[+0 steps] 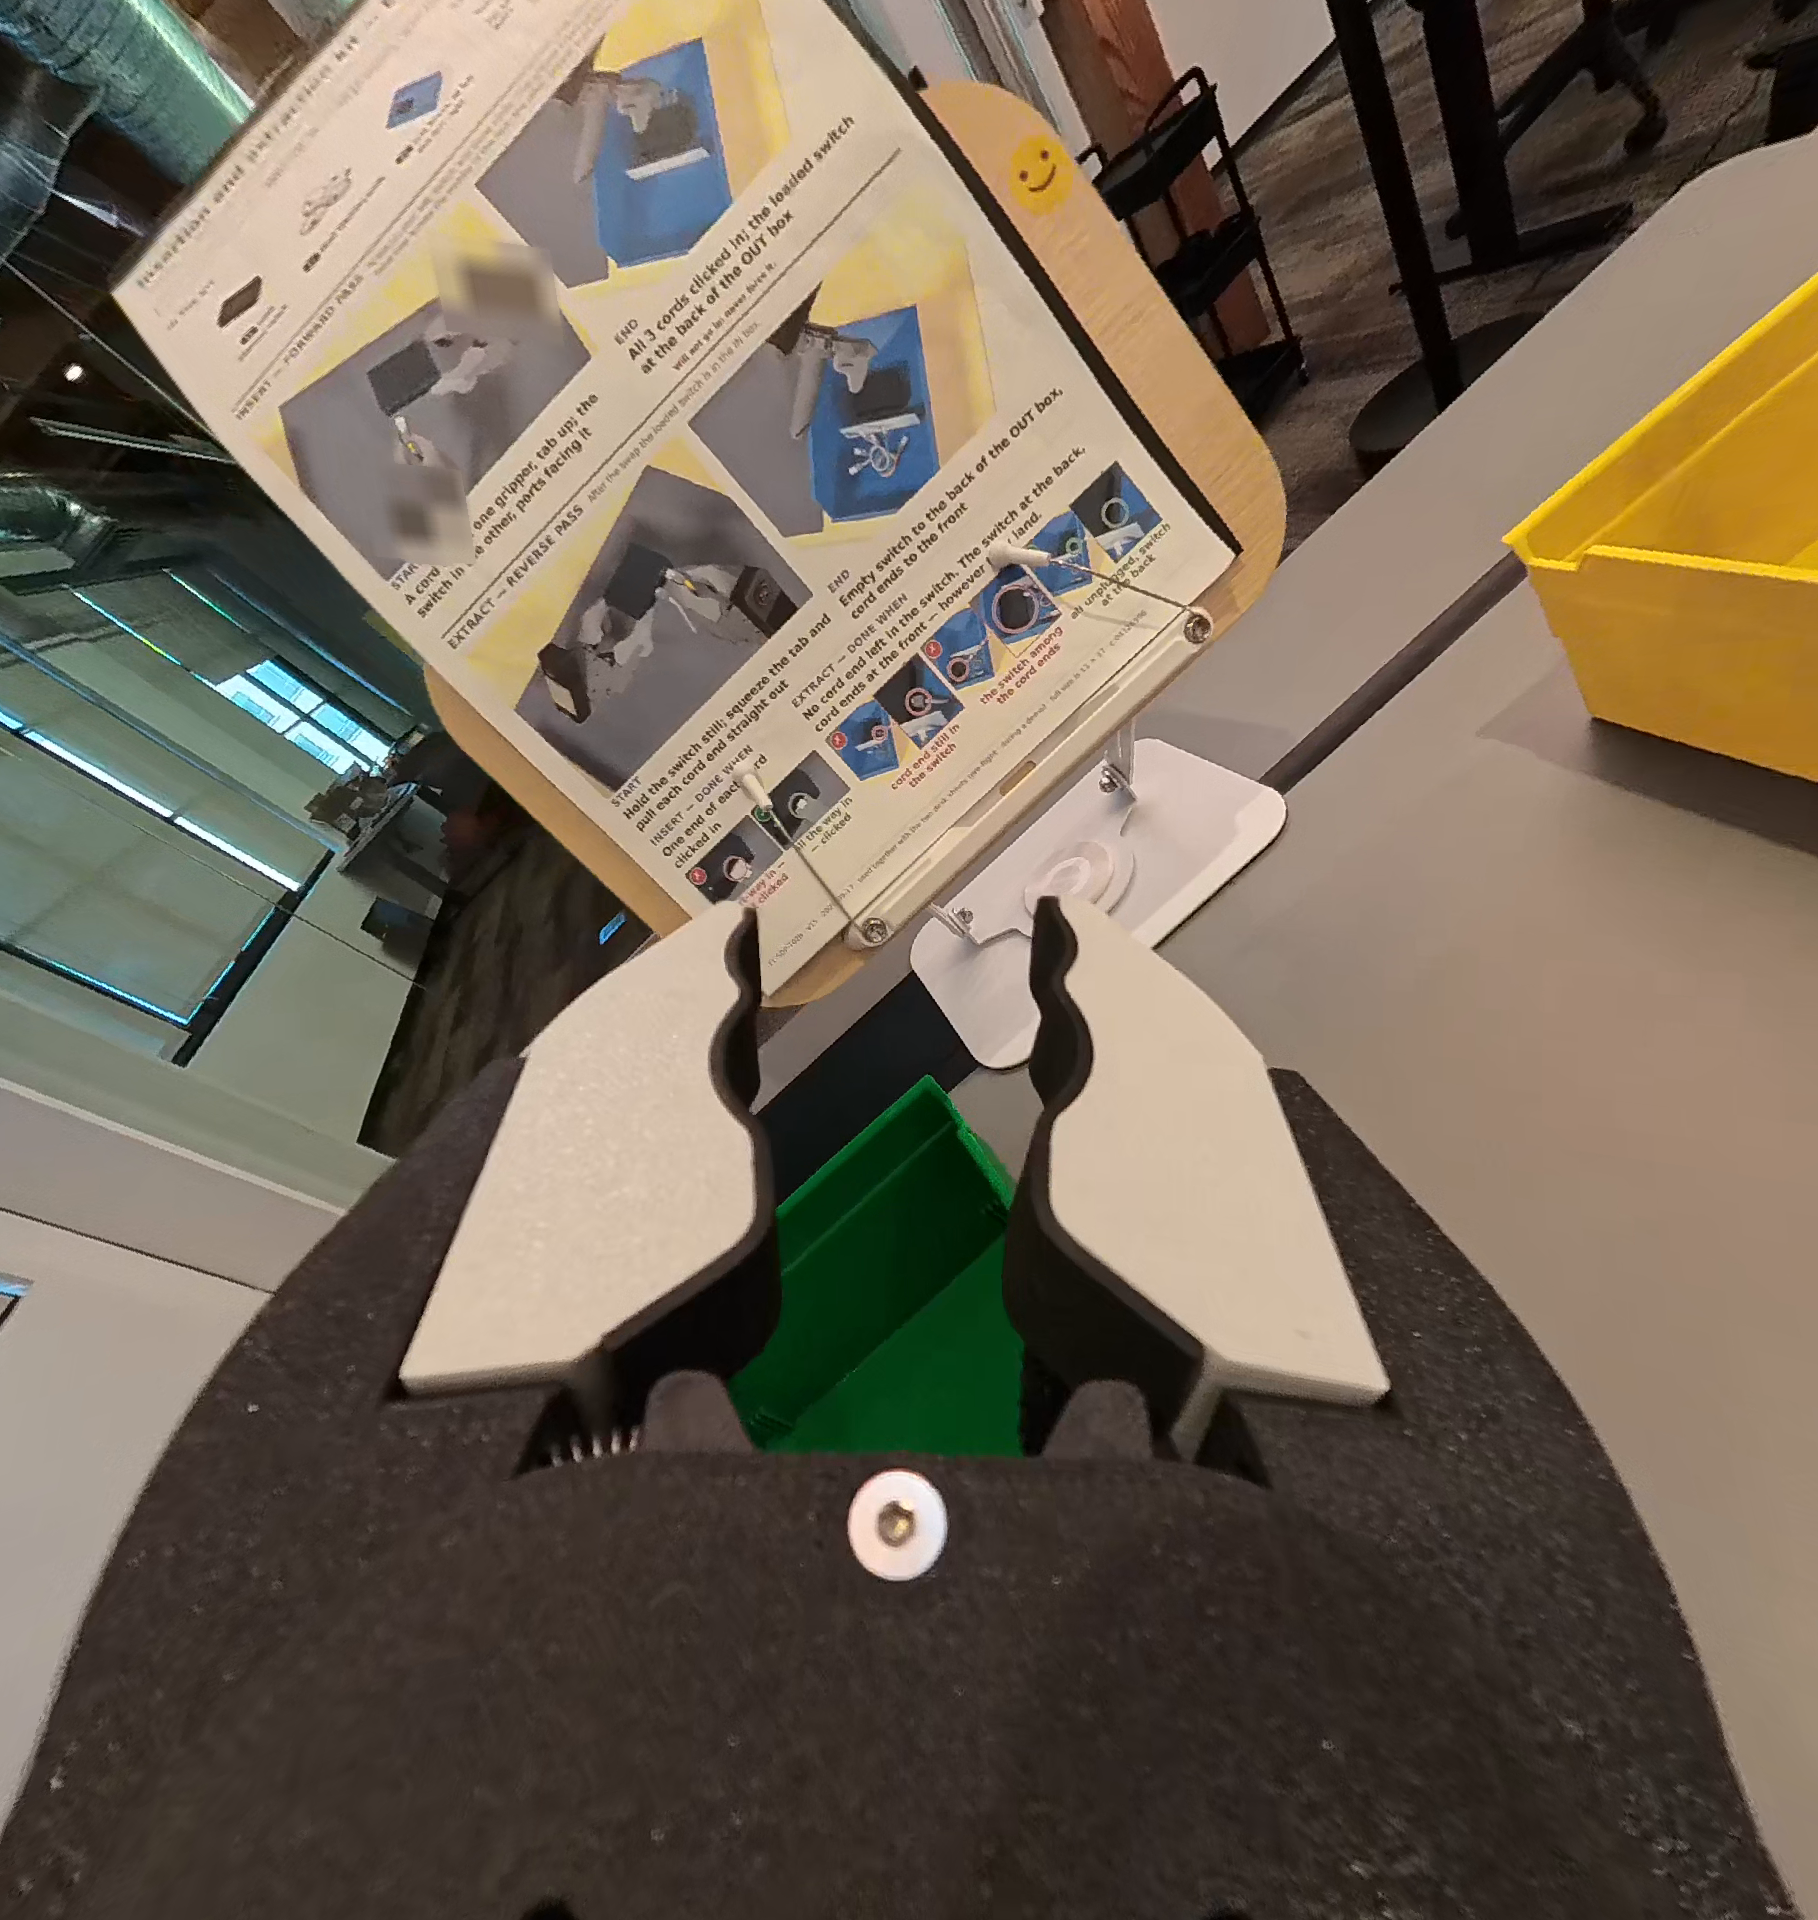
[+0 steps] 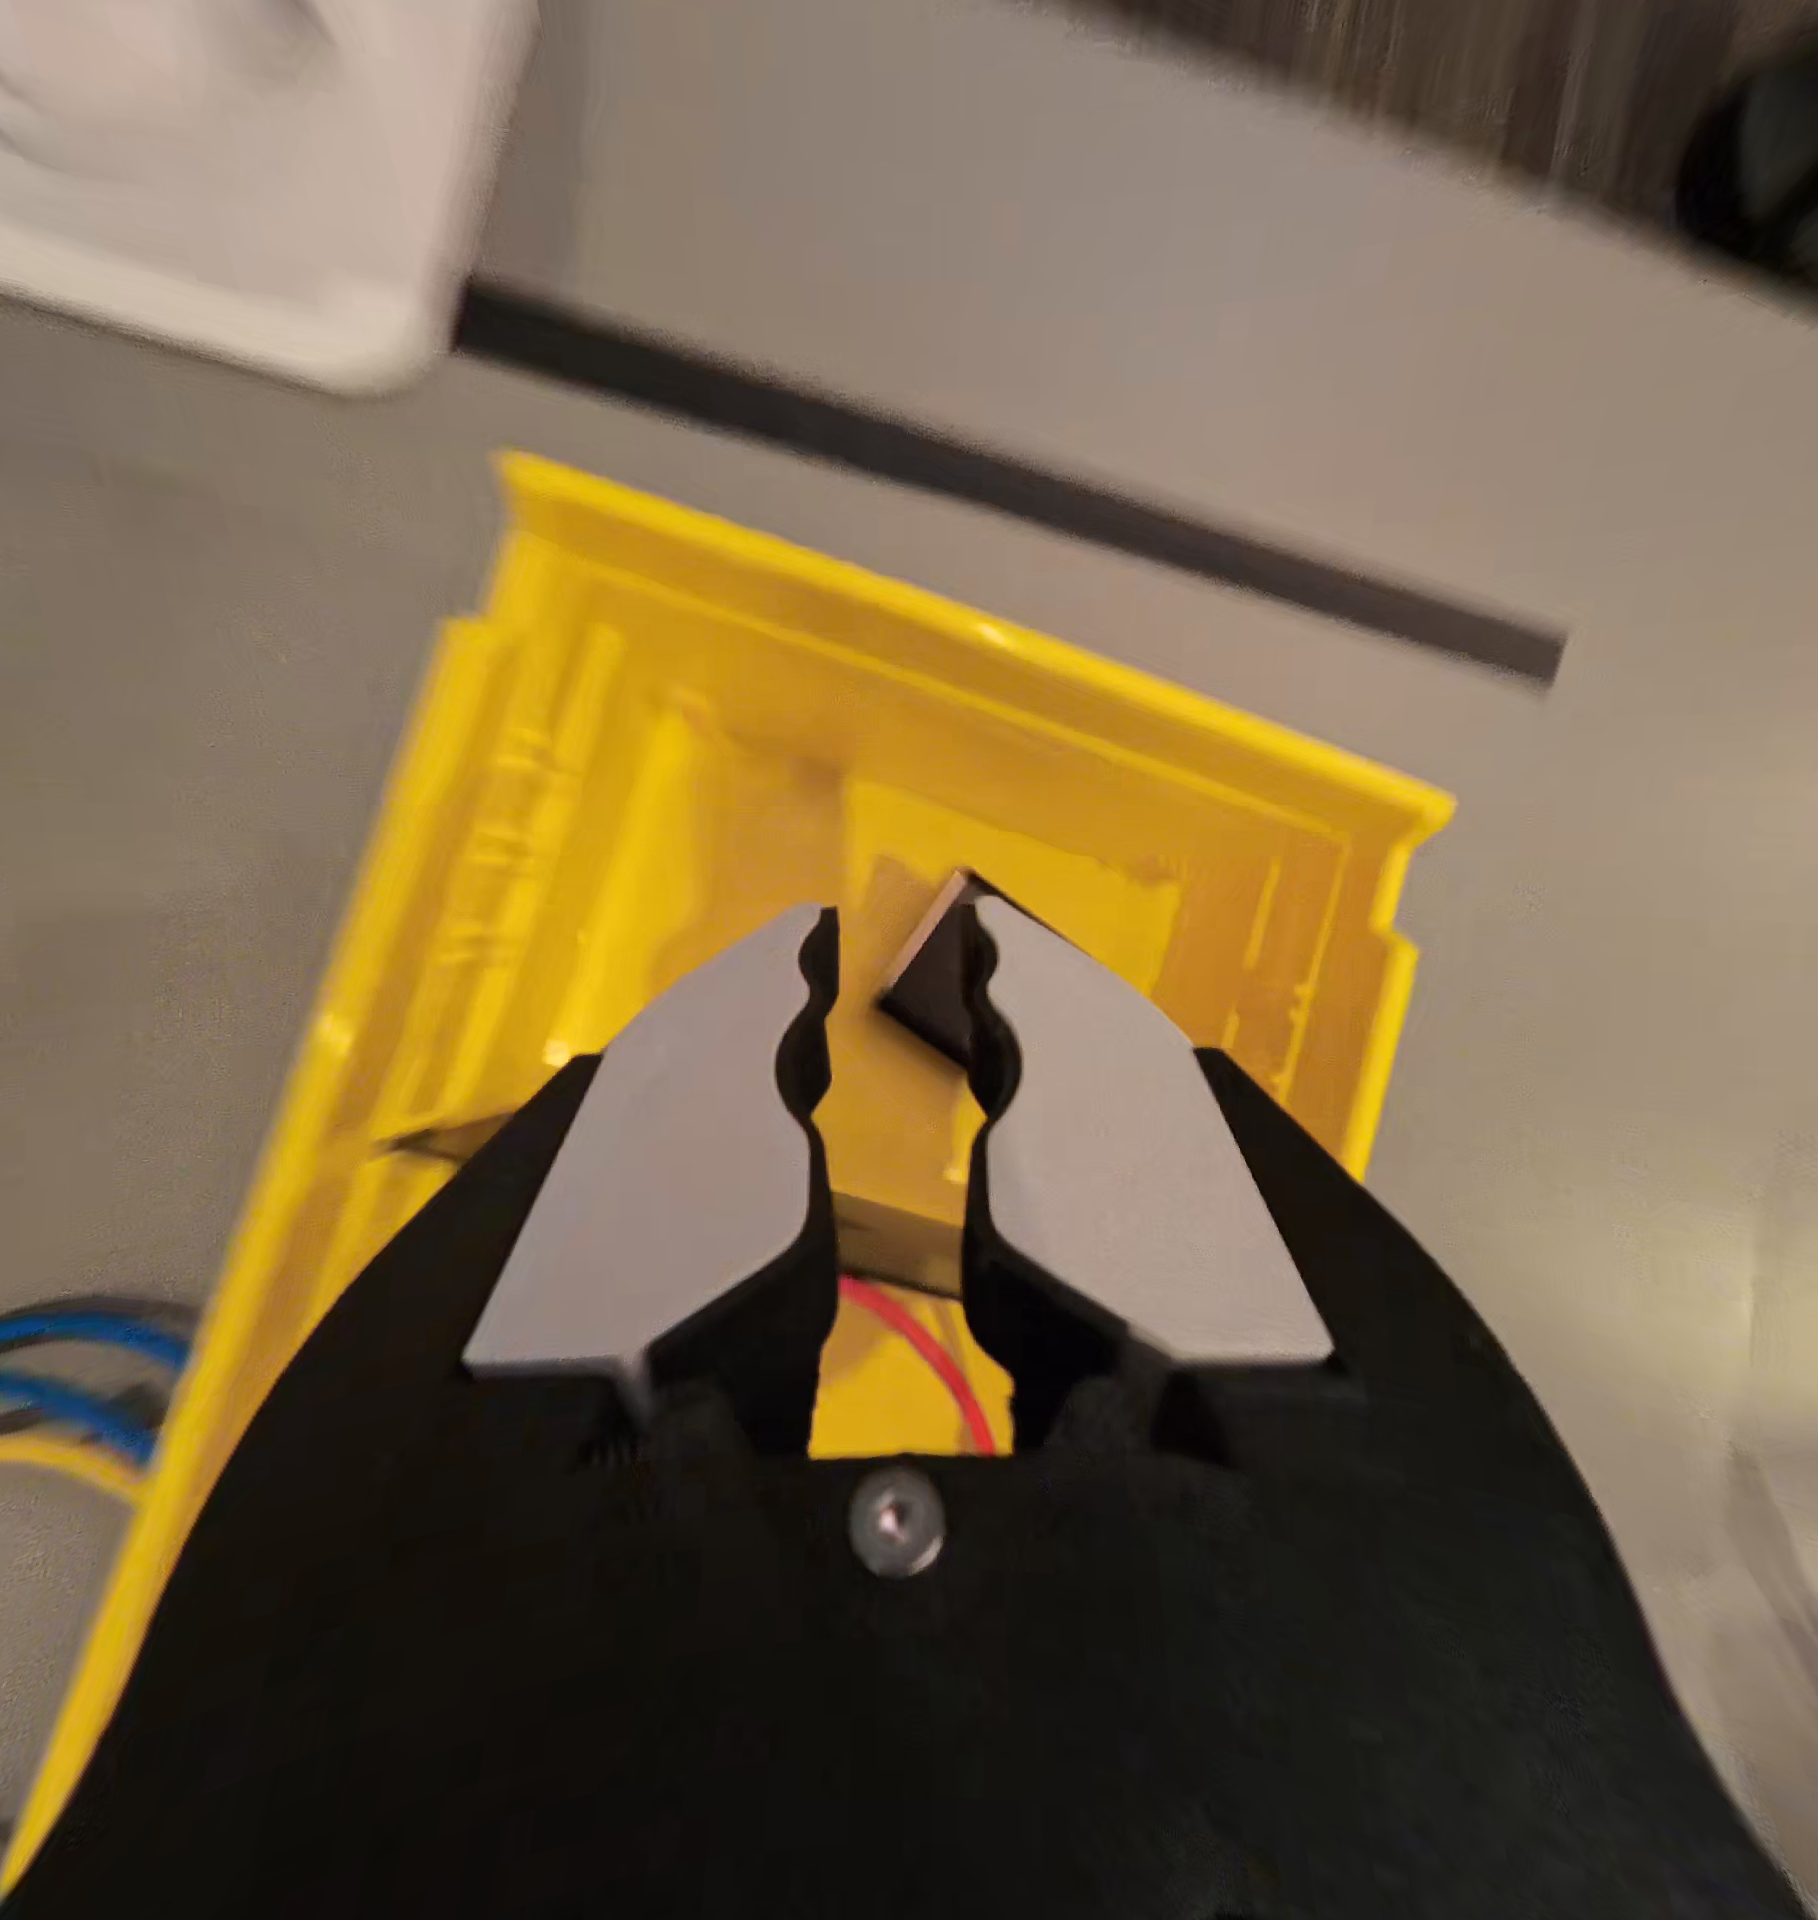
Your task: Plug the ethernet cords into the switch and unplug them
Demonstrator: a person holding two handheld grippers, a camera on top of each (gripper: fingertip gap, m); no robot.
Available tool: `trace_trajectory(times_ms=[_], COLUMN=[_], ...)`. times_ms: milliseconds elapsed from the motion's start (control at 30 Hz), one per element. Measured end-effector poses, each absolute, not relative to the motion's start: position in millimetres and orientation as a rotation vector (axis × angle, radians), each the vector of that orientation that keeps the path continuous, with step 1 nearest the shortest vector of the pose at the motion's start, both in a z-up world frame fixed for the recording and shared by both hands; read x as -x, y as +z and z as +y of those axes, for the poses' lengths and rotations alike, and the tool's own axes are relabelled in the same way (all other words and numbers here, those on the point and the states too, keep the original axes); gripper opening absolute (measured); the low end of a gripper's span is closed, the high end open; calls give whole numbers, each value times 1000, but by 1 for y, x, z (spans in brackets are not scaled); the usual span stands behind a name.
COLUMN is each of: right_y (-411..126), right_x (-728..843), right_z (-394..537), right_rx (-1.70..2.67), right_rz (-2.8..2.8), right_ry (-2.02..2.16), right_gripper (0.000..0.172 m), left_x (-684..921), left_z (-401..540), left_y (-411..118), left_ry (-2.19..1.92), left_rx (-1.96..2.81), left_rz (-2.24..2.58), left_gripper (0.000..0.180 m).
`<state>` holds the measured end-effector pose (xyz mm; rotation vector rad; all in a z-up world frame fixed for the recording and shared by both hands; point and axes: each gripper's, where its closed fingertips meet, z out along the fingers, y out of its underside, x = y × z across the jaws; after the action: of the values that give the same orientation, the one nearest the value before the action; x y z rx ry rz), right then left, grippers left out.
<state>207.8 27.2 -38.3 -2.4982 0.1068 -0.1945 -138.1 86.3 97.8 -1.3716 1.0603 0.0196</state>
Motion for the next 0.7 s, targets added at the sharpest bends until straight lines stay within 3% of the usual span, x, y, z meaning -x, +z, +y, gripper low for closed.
trace_trajectory(times_ms=[100, 200, 400, 700], right_y=[23, 26, -28, -133], right_x=[-155, -99, -28, 68], right_z=[-9, -67, -155, -193], right_rx=[2168, 2054, 2044, 2127], right_rz=[-79, -253, -401, -1411], right_ry=[-87, 57, 260, 103], right_gripper=[31, 34, 24, 37], left_x=[141, 138, 137, 126], left_z=[85, 80, 74, 60], left_y=[102, 101, 101, 91], left_ry=[-32, -114, -153, -162], left_rx=[1379, 1394, 1395, 1380], left_rz=[1061, 1085, 1112, 1192], left_gripper=[50, 50, 49, 49])
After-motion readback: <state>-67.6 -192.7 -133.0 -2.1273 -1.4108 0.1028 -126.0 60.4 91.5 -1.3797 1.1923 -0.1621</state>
